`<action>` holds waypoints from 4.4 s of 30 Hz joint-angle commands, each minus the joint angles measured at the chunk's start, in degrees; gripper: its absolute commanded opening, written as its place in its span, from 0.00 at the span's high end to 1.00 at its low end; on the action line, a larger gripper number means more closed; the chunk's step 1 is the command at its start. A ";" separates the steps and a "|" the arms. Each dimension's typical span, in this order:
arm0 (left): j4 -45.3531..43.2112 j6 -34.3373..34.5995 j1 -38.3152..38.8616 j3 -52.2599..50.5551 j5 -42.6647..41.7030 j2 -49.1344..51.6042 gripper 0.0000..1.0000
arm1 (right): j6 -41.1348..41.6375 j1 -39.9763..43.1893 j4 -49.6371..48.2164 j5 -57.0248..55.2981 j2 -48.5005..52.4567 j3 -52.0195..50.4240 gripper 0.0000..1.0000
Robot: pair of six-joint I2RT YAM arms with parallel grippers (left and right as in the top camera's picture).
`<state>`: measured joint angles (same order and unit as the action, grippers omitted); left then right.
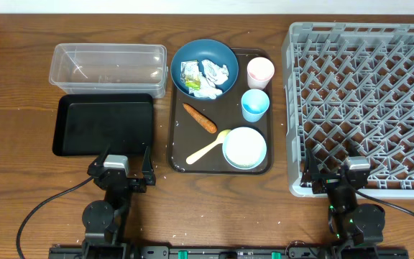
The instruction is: Sort waste into correct bins and load items into the dishwasher rack
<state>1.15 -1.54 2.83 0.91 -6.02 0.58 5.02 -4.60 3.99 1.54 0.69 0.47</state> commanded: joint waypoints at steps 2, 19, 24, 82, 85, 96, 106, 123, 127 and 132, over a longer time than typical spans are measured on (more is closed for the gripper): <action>2.40 -0.35 -0.31 -0.68 -0.76 -0.35 0.05 | 0.52 0.79 0.09 0.00 -0.26 -0.17 0.01; 2.40 -0.37 -0.31 -0.68 -0.76 -0.35 0.05 | 0.52 0.79 0.11 0.00 -0.26 -0.17 0.01; 2.40 -0.37 -0.31 -0.68 -0.76 -0.35 0.05 | 0.07 0.79 0.11 -0.50 -0.26 -0.15 0.01; 48.85 2.32 12.48 104.98 -2.69 99.10 0.05 | -12.81 0.83 21.20 16.24 53.55 56.19 0.01; 50.75 2.23 15.28 112.56 -2.56 107.82 0.05 | -12.79 0.83 21.86 20.57 54.36 56.11 0.01; 41.94 9.62 18.91 113.42 -1.22 121.98 0.06 | -10.64 0.83 25.57 21.42 54.45 56.08 0.01; 41.40 18.21 18.51 113.33 3.10 130.03 0.03 | -10.67 0.83 25.57 21.14 54.47 56.08 0.01; 40.92 18.38 18.51 113.22 3.08 138.92 0.46 | -10.64 0.83 25.64 20.96 54.47 56.08 0.01; 40.94 18.40 18.51 113.24 3.04 138.68 0.80 | -10.67 0.83 25.64 20.96 54.45 56.08 0.01; 41.00 18.43 18.34 113.35 0.72 135.84 0.94 | -10.64 0.83 25.64 20.96 54.45 56.08 0.01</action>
<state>41.60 16.71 21.52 113.60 -4.34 137.36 -6.46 -4.60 29.43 22.13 55.13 55.31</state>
